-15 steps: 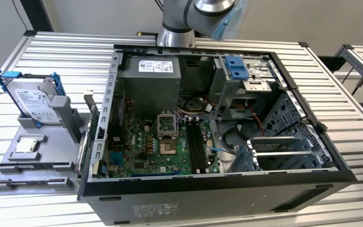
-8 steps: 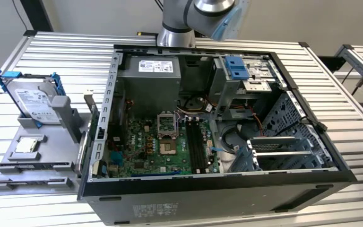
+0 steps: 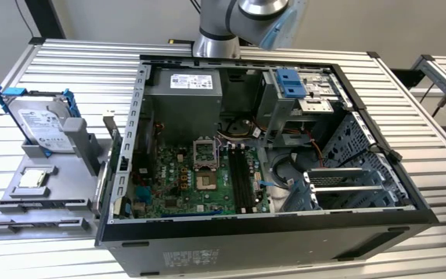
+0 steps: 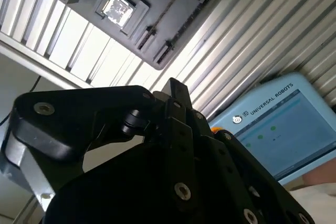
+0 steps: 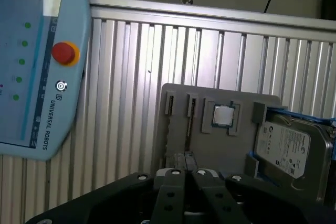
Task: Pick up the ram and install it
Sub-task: 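Pick up the ram and move it above insertion slot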
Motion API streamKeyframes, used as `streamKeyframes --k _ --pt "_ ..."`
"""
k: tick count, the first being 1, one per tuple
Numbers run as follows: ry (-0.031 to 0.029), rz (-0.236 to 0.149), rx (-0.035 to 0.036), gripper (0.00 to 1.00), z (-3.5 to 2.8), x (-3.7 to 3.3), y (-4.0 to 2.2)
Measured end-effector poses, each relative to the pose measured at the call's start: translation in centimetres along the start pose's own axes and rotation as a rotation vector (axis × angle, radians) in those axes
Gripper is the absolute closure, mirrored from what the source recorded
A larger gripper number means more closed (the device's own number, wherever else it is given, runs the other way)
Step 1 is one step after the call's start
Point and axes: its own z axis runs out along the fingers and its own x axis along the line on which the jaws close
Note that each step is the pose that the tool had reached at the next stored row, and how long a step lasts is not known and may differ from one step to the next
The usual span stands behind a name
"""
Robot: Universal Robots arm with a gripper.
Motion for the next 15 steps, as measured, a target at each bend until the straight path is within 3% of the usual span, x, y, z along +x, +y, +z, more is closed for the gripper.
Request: streamKeyframes --k 15 --pt "-0.0003 0.0 0.0 0.0 0.0 0.01 0.0"
